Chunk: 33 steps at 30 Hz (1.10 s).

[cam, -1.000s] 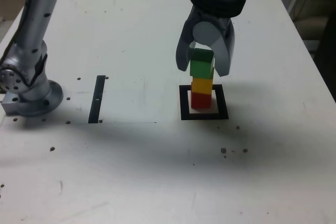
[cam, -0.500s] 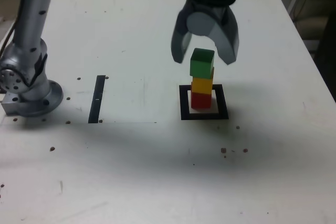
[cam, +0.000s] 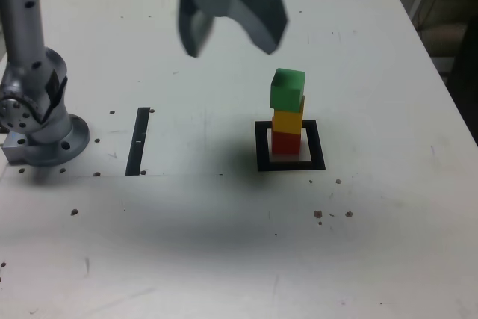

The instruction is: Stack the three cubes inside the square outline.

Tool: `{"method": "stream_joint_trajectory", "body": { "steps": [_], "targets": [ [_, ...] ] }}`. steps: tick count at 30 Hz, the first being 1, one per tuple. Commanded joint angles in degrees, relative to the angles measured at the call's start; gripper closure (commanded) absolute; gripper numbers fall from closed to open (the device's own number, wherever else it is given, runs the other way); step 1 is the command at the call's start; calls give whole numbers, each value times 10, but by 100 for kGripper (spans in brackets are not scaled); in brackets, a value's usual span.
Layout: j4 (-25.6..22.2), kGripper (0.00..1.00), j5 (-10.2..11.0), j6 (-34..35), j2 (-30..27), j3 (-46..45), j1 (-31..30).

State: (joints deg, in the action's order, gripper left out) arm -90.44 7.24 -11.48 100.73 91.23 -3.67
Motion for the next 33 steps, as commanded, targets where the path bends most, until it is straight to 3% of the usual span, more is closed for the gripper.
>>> {"method": "stream_joint_trajectory", "body": {
  "steps": [1,12,20,33],
  "targets": [
    [2,0,0,7,-19,-26,1],
    [81,1,1,50,-118,-214,1],
    [145,1,-2,75,-141,-324,1],
    [272,0,-33,84,-150,-454,1]
  ]
}}
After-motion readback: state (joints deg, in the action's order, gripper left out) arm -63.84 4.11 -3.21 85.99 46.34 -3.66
